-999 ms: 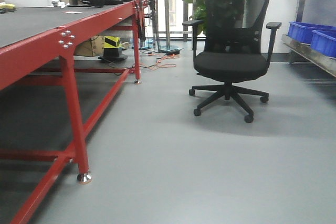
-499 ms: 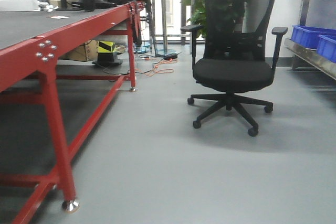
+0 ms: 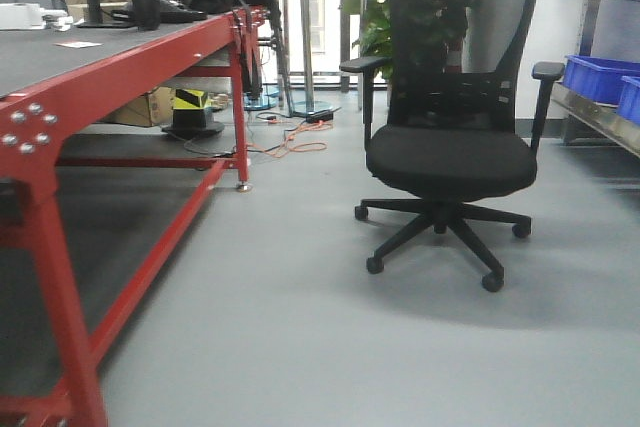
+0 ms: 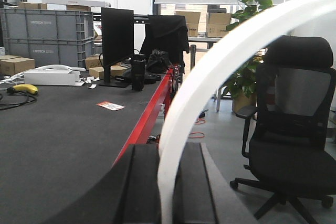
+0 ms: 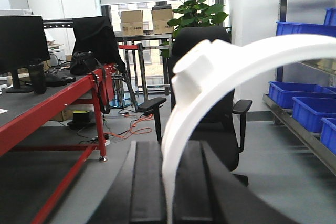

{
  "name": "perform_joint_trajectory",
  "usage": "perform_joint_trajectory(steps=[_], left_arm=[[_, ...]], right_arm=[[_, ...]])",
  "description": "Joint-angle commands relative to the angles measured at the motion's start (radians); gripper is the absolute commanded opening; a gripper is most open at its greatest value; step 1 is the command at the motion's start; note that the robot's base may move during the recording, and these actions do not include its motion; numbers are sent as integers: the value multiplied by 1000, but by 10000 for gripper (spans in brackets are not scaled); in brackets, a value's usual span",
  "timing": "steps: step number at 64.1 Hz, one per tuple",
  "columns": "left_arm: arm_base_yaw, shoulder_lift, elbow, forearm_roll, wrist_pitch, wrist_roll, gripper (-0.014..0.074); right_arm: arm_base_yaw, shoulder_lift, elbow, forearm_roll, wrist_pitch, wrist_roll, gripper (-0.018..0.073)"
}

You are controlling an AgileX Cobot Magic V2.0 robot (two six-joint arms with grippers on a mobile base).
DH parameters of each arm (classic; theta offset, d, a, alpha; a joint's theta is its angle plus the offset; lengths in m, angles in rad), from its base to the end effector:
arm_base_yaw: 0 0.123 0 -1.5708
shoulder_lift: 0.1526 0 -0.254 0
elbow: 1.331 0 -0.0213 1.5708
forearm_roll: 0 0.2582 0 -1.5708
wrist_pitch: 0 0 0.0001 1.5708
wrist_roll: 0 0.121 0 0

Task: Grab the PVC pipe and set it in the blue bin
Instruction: 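Drive toward the metal shelf of blue bins carrying the clamp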

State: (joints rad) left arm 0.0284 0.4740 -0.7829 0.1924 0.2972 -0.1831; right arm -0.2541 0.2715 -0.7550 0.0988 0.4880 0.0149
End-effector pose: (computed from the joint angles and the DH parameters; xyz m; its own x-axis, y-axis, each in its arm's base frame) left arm 0.1442 0.0109 0.4037 0.1038 0.0040 -0.9946 -0.0841 0.9964 -0.0048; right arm 0.0931 -0.0184 0.3951 0.1025 0.0787 -0.9916 0.1971 0.9755 0.0978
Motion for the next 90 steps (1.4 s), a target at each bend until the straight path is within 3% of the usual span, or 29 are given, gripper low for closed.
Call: perform_joint_trajectory(steps=[1,90], left_arm=[[1,-2,-1,0,-30,-8,-111],[1,-2,-1,0,-30,-8,-111]], right_arm=[[-3,-2,0,-3,-25,-4,-167],[-3,-2,0,-3,-25,-4,-167]])
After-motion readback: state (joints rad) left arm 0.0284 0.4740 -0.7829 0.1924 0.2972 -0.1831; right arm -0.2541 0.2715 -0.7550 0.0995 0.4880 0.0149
